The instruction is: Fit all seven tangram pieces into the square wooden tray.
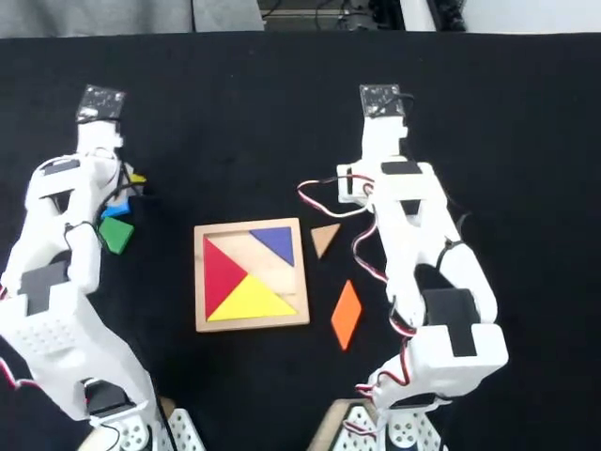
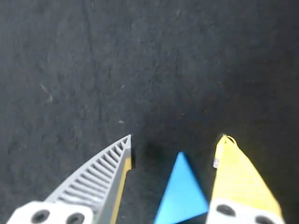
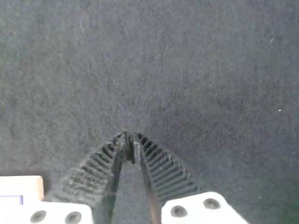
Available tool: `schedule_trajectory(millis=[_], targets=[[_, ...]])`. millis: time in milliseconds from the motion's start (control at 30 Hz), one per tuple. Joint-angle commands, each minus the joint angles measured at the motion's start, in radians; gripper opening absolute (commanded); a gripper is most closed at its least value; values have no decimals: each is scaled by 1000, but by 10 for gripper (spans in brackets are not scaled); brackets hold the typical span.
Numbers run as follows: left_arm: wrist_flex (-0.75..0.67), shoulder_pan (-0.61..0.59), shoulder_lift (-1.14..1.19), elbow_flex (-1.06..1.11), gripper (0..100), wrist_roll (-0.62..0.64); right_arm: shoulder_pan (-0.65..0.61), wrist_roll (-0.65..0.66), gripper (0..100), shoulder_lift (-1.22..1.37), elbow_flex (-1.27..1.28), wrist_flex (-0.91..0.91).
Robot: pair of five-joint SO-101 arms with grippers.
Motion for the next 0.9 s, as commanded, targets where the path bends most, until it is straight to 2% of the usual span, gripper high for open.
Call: schedule_trajectory(millis=[0, 200, 400, 567, 733, 867], targets=[[-12, -65, -11, -58, 281, 2, 9, 0, 11, -7, -59, -18], [-5, -101, -11, -36, 281, -46, 5, 2, 11, -7, -59, -18], [103, -24, -3, -81, 281, -48, 5, 2, 11, -7, -59, -18], [138, 15, 0, -74, 281, -48, 8, 2, 11, -7, -59, -18], [224, 50, -11, -58, 281, -52, 6, 2, 11, -7, -59, -18], [334, 38, -11, -131, 281, -48, 8, 2, 11, -8, -59, -18]])
